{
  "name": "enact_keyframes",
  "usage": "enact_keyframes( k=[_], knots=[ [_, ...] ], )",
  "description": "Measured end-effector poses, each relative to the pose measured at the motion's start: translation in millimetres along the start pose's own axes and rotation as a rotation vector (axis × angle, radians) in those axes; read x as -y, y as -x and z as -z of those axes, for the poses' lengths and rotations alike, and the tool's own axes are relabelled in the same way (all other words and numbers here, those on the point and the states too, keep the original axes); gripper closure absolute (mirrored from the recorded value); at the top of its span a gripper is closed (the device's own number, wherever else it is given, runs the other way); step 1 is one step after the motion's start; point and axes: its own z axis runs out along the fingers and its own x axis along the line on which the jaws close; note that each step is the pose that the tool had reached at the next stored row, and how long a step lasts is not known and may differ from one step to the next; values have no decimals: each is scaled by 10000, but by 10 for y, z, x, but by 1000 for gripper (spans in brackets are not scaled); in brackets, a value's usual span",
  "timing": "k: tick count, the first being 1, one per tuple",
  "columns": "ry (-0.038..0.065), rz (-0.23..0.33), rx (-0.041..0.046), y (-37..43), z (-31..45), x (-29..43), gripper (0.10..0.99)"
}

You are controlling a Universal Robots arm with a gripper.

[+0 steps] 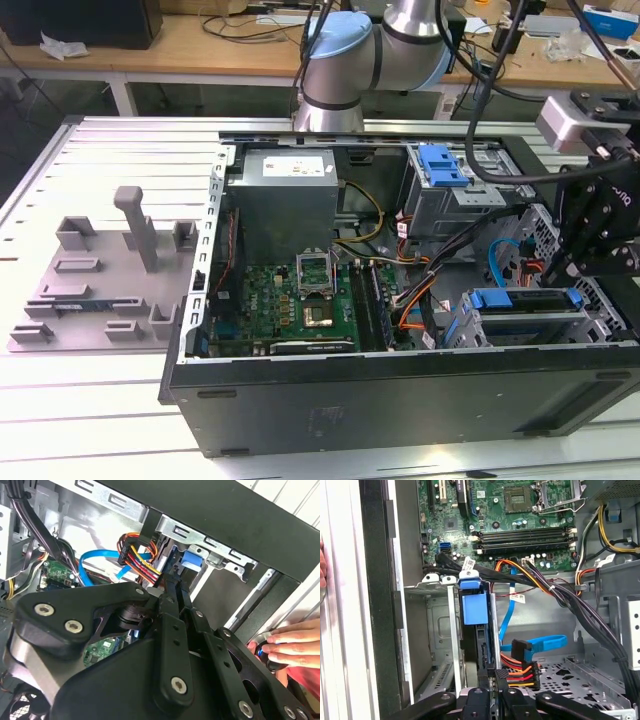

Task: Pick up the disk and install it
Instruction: 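Insert the first disk wire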

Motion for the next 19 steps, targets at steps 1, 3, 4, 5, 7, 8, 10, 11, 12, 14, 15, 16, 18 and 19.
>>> enact_keyframes(
  k=[1,3,4,5,7,8,10,11,12,14,15,16,18,19],
  knots=[
    [0,0,-1,-1,-3,0,922],
    [1,0,-1,-2,-10,0,922],
    [0,0,0,-2,-14,0,922],
    [0,0,0,-3,-17,0,922],
    [0,0,0,-4,-27,1,922],
    [0,0,-1,-4,-30,1,922],
    [1,0,0,-6,-36,1,922],
    [0,0,-1,-6,-38,1,922],
    [0,0,-1,-7,-41,1,922],
    [0,0,0,-8,-46,1,922],
    [0,0,0,-8,-49,1,922],
    [0,0,1,-9,-57,2,922],
    [0,1,1,-9,-76,2,922],
    [0,2,-2,-8,-93,2,922]
  ],
)
